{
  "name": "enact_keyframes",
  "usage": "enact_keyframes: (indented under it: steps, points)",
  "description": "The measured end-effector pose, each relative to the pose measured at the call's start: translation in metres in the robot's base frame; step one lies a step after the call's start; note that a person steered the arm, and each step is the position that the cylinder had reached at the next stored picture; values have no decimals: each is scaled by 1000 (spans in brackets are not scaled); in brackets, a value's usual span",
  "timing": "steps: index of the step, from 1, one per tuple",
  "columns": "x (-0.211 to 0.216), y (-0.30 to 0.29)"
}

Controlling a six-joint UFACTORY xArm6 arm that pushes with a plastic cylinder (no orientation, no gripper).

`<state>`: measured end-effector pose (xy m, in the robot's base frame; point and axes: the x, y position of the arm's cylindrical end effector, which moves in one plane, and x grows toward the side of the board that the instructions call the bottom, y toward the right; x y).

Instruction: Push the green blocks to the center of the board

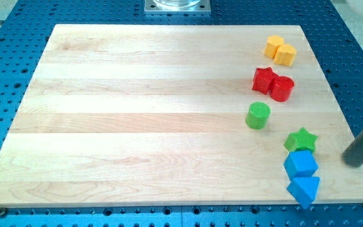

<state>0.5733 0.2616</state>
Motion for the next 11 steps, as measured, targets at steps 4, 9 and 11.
enact_keyframes:
  steps: [4, 9, 11]
  points:
    - [-51, 14]
    - [-82, -175]
    - [-128, -158]
